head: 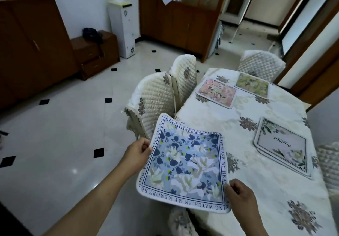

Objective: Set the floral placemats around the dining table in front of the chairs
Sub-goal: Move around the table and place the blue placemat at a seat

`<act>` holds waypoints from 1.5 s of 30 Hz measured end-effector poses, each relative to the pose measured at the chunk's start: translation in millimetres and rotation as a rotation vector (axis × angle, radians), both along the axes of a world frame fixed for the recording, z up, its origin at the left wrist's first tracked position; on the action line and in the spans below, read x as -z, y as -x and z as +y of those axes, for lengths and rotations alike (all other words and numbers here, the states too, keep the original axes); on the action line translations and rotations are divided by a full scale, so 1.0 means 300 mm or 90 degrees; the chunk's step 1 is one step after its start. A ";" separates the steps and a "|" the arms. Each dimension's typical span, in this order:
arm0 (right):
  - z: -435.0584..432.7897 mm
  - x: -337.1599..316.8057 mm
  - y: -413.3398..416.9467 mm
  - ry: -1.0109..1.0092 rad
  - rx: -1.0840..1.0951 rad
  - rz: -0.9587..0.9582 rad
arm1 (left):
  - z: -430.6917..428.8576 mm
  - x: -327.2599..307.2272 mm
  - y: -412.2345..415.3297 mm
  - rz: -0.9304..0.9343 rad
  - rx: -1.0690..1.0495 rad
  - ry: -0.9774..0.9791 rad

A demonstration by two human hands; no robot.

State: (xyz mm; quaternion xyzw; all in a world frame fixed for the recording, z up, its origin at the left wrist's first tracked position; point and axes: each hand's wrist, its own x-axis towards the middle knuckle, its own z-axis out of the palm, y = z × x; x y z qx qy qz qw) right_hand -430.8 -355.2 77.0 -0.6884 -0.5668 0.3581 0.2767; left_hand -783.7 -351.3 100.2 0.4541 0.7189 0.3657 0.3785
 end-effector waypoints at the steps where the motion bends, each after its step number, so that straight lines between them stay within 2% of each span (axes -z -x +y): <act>1: 0.040 0.007 0.021 -0.003 0.002 0.008 | 0.033 -0.003 0.015 0.011 -0.001 0.002; 8: 0.222 0.059 0.220 -0.001 0.004 0.056 | 0.253 -0.014 0.188 0.069 0.022 0.028; 16: 0.393 0.088 0.555 0.000 0.043 0.048 | 0.565 0.061 0.505 0.061 0.092 0.005; 19: 0.470 0.075 0.708 -0.018 0.101 0.043 | 0.743 0.084 0.623 0.055 0.149 -0.026; 24: 0.513 0.029 0.901 -0.012 0.277 0.057 | 1.032 0.042 0.698 0.030 0.291 -0.035; 27: 0.499 0.022 0.947 -0.006 0.366 0.064 | 1.215 0.007 0.639 0.068 0.405 -0.060; 32: 0.528 0.111 0.950 -0.001 0.520 0.091 | 1.467 0.003 0.438 0.062 0.565 -0.091; 40: 0.719 0.187 1.015 0.011 0.676 0.103 | 1.793 0.070 0.130 0.144 0.750 -0.086; 45: 0.828 0.245 1.075 0.021 0.796 0.100 | 1.977 0.148 -0.110 0.109 0.840 -0.096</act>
